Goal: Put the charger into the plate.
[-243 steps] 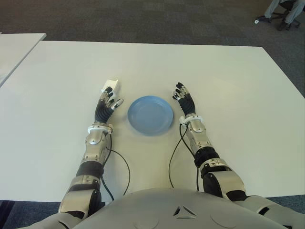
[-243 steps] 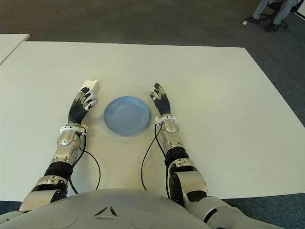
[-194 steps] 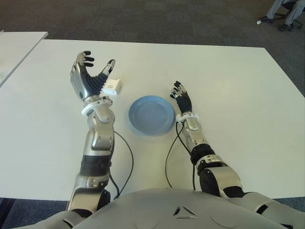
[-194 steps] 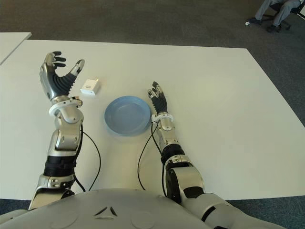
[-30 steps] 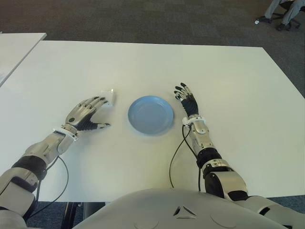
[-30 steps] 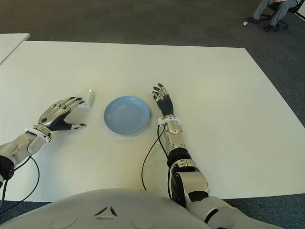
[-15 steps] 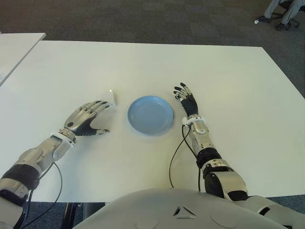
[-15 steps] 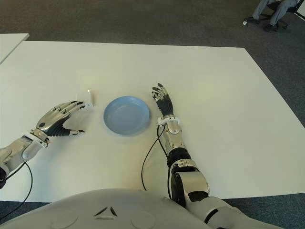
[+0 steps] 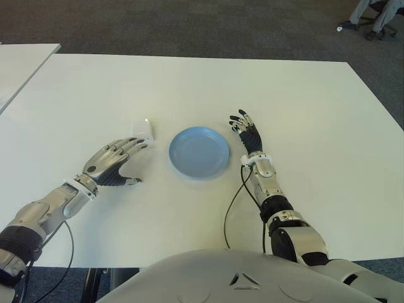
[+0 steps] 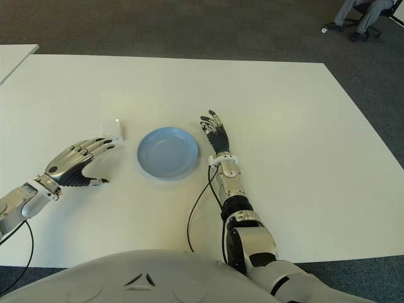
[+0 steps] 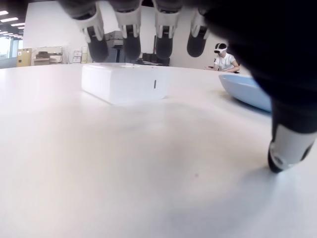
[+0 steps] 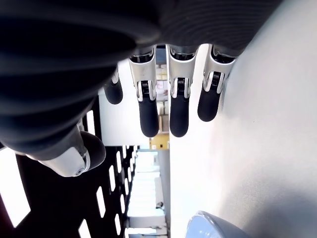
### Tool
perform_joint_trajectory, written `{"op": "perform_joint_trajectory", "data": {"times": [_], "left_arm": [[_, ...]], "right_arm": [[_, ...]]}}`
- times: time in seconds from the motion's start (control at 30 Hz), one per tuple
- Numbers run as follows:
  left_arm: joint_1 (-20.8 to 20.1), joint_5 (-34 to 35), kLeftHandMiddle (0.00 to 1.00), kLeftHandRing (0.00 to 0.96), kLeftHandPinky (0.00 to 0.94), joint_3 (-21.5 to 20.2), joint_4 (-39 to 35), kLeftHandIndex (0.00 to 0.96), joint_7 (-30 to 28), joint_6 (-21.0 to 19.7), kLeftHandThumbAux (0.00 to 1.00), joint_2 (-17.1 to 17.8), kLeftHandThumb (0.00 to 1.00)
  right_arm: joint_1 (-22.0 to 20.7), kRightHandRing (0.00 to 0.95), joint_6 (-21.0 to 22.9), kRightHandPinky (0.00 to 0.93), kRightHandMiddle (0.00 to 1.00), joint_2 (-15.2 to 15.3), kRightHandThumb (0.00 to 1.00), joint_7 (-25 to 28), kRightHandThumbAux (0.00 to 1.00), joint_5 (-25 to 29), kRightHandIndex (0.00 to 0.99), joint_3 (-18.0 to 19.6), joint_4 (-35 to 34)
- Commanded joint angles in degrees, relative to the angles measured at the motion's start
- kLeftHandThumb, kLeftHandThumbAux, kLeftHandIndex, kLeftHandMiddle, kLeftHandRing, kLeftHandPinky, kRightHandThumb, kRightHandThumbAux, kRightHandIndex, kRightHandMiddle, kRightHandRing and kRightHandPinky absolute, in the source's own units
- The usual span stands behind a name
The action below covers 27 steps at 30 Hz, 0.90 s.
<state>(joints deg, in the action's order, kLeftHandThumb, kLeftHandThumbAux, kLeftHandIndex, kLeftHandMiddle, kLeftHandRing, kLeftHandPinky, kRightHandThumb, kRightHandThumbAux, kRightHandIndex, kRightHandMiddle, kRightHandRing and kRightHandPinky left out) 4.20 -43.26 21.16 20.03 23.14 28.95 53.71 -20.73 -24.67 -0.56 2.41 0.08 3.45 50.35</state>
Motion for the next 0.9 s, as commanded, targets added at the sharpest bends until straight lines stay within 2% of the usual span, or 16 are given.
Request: {"op": "perform_joint_trajectory", "data": {"times": [0.03, 0.27, 0.57, 0.7, 0.8, 0.9], "left_arm": [[2.79, -3.29, 0.025, 0.004, 0.020, -0.18, -0.48, 0.000, -1.19, -1.32, 0.625, 0.36, 0.000], [2.03, -6.18, 0.049, 0.033, 0.053, -1.83, -3.28, 0.010, 1.37, -6.52, 0.603, -3.74, 0.031], [0.18, -6.74, 0.072, 0.061, 0.074, -3.79, -4.78, 0.028, 3.23, -12.57, 0.557, -9.39, 0.155], [-6.47, -6.98, 0.070, 0.062, 0.076, -3.21, 1.41, 0.030, 4.69, -14.94, 0.532, -14.08, 0.216], [-12.51, -7.33, 0.054, 0.049, 0.066, -2.22, 8.95, 0.028, 6.17, -16.28, 0.495, -17.97, 0.270], [-15.82, -7.51, 0.021, 0.017, 0.032, -1.24, 13.78, 0.016, 7.29, -16.64, 0.452, -19.70, 0.311]], "right_arm": [[1.69, 0.242, 2.42, 0.206, 0.264, -0.01, 0.000, -0.52, 0.566, -0.15, 0.074, 0.01, 2.49], [1.03, 0.246, 2.26, 0.212, 0.269, -0.05, 0.000, -0.82, 0.566, -0.05, 0.079, 0.20, 3.54], [0.49, 0.239, 1.64, 0.205, 0.258, 0.02, 0.000, -0.87, 0.566, 0.05, 0.075, 0.33, 4.51], [0.25, 0.239, 1.50, 0.208, 0.255, 0.10, 0.000, -0.86, 0.566, 0.05, 0.072, 0.36, 4.91], [0.11, 0.241, 1.37, 0.214, 0.257, 0.10, 0.000, -0.81, 0.566, 0.15, 0.074, 0.43, 5.16], [0.04, 0.244, 1.24, 0.218, 0.259, 0.02, 0.000, -0.85, 0.566, 0.16, 0.077, 0.43, 5.31]]}}
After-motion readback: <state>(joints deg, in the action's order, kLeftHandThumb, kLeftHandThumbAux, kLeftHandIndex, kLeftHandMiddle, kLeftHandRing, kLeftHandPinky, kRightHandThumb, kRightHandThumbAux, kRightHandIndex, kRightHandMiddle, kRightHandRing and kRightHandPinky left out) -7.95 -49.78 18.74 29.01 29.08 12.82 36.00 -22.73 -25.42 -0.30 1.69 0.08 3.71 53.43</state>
